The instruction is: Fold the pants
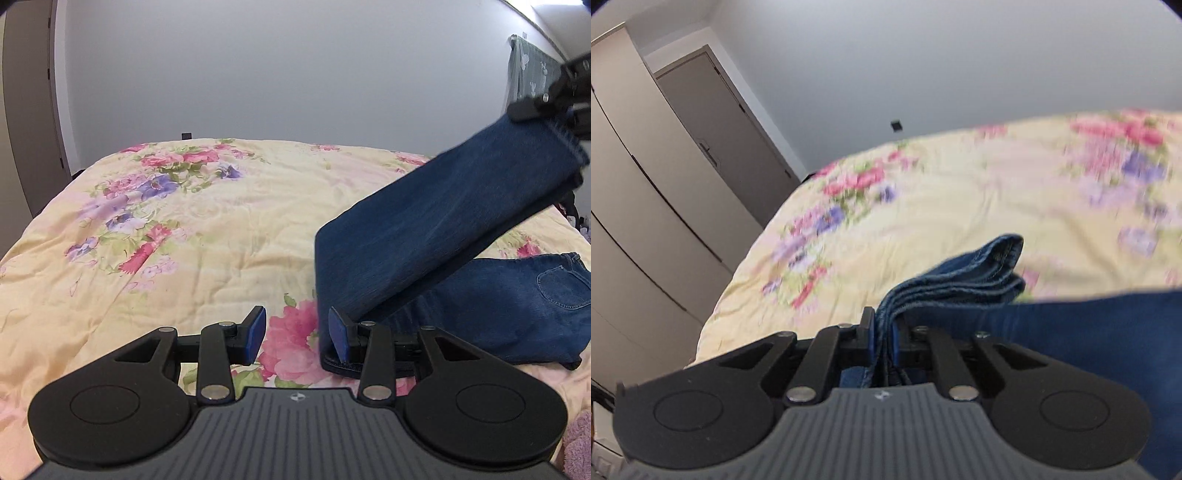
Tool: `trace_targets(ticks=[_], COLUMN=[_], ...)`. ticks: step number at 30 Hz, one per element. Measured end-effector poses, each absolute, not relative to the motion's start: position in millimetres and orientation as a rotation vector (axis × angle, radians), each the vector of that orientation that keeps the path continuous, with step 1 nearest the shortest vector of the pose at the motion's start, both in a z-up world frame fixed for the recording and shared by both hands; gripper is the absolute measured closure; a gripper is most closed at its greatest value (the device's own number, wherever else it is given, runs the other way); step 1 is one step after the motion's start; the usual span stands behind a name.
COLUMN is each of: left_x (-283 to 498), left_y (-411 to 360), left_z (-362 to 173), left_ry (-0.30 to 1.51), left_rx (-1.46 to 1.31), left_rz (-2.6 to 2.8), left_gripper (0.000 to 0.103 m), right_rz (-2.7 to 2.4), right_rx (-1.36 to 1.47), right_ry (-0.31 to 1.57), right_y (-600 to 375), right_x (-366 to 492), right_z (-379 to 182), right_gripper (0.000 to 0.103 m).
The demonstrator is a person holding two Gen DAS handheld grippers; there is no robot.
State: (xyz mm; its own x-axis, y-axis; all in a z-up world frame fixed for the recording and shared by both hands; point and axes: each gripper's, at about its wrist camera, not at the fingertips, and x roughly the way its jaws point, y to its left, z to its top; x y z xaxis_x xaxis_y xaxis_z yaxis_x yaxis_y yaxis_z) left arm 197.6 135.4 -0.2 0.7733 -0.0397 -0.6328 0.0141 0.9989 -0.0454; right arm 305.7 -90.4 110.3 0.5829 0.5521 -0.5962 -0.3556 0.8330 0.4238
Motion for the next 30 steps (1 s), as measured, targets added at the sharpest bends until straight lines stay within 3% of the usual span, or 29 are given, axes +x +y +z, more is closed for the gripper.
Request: trace_targets(ticks=[7,12,16,23,26,30], left_x=[217,239,258,294,307,324], left_y=[93,53,20,-34,-53,-78], left_z=[5,-10,-30,-77,-93,-126], left_ry=[0.682,0.704,0.746,0.840,0.858,0.953], left_rx=[-0.037,-0.039,-0.030,0.004,0.005,0.080], left_rz=[-0.077,-0.154,-0.221,-0.310,-0.350,-0.322], left_gripper=[0.057,0.058,0.064,0.069,0.069,0.075], right_rz=[0.397,0.275,0.171,-0.126,-0.106,-0.029], right_rx=[0.206,0.154,0.172,0.333,0.415,0.418], right_ry=[0.607,0.580,0.703,0.998,0.990,0.969], right_y=[-218,-335,-445,-579,-603,-609], right_x=[318,336,355,366,355,347], right_z=[230,242,166,-56,-95,-99], right_gripper=[0.100,0.100,0.099,0.100,0.100,0.101])
